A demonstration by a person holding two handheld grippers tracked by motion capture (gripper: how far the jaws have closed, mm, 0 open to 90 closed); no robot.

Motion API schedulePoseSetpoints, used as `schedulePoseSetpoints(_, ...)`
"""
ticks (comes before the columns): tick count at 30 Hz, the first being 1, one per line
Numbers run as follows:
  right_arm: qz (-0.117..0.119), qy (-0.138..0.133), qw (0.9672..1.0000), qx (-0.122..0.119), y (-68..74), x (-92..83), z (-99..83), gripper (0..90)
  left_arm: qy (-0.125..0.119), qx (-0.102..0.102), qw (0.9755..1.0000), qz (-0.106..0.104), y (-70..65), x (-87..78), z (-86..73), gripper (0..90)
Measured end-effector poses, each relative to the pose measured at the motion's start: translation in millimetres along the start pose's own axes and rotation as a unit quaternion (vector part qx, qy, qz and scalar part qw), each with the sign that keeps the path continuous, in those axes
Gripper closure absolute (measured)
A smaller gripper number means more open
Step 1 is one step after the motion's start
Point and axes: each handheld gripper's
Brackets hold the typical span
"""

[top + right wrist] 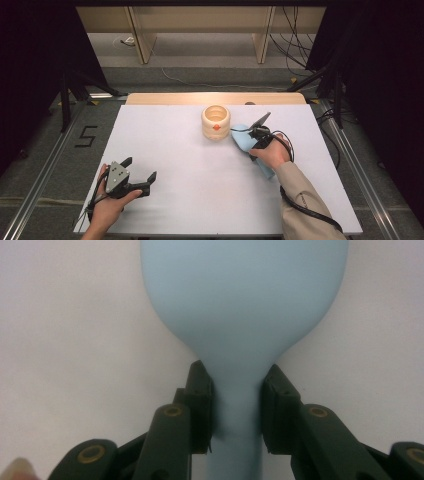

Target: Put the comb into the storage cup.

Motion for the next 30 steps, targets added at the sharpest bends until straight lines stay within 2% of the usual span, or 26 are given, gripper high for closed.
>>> schedulePoseSetpoints(30,-0.003,-0.039,0.9991,0.018,-8.9,-10.4,-6.9,70.4,0.000,-0.001,1.0000,0.000,0.0,-0.1,0.1,4.1)
Point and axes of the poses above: each handheld gripper's, and its own axes: x roughly forward along the jaws, z roughly out of its top, y roughly to its left, and after that the axes turned 2 degrees about -z, right-handed
